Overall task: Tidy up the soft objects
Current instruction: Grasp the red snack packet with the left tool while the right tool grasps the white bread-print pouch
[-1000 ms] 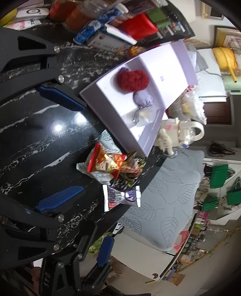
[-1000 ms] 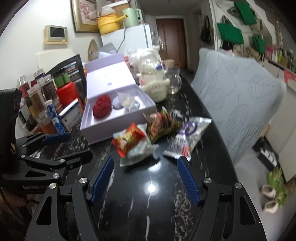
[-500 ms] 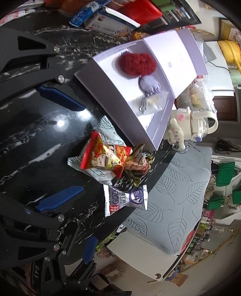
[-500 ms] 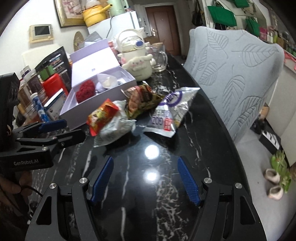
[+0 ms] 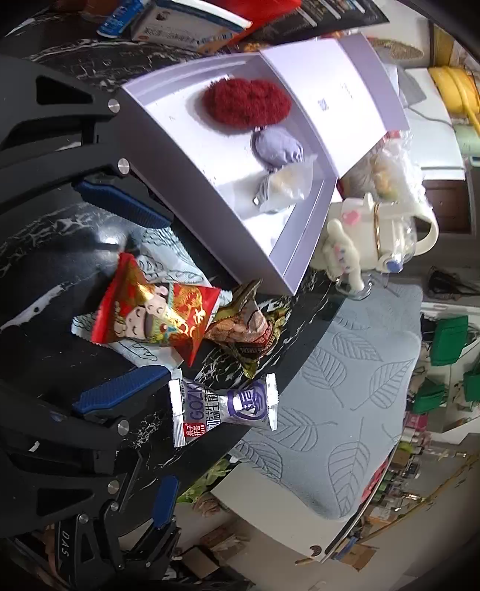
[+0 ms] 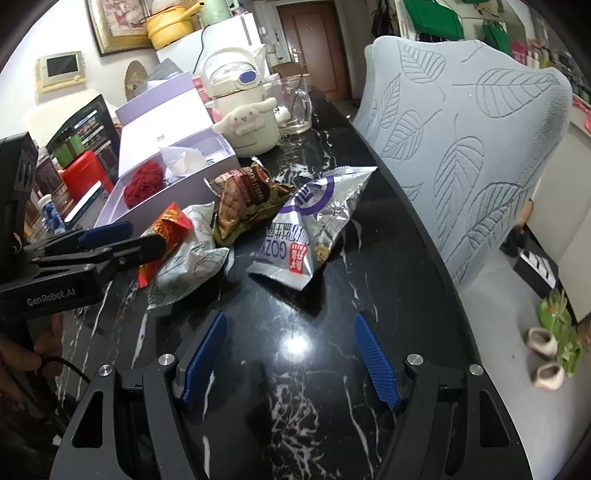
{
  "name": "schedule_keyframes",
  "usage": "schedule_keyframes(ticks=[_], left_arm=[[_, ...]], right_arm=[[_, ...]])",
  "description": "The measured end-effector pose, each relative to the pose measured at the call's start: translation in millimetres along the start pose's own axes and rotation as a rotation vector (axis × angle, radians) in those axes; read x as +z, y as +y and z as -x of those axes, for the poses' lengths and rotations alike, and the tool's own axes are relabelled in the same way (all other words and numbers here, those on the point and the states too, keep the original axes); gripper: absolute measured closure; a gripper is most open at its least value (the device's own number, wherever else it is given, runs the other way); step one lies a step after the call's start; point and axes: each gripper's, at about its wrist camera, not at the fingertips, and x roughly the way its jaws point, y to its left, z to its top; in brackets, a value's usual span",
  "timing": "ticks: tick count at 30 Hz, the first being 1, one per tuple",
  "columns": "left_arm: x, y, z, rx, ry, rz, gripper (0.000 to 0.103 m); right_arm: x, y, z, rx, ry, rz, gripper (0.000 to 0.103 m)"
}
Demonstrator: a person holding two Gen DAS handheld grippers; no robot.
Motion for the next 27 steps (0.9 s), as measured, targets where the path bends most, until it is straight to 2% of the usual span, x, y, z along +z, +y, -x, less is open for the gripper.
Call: schedule_keyframes(ticks=[1,3,7,9,15,27], left_arm=[[1,0,-2,-0.004,0.005,-0.002,0.028],[1,0,-6,-0.008,0.014,-0.004,0.042],[0,4,-15,-0.028,0.042,0.010,0.053],[1,6,-15,-0.039,0.044,0.009,0.065],[2,15,-11,-0.082,0.059,0.046,0.067],[-21,40,12,-0.043,0.079,0.085,0.068]], right_arm=[[1,-1,-2,-0.001,0.001,0.001,0.031],[4,-2,-5,0.000,0.003,-0.001,0.031],[8,-4,-11,-0.004,0.014,-0.012,0.031],[10,-4,-13,-0.003,0.018,-0.015,0.031],[16,1,-14,0.012,0.011,-0.010,0.031],[21,27,-17,0.064,0.004,0.032,0.031]])
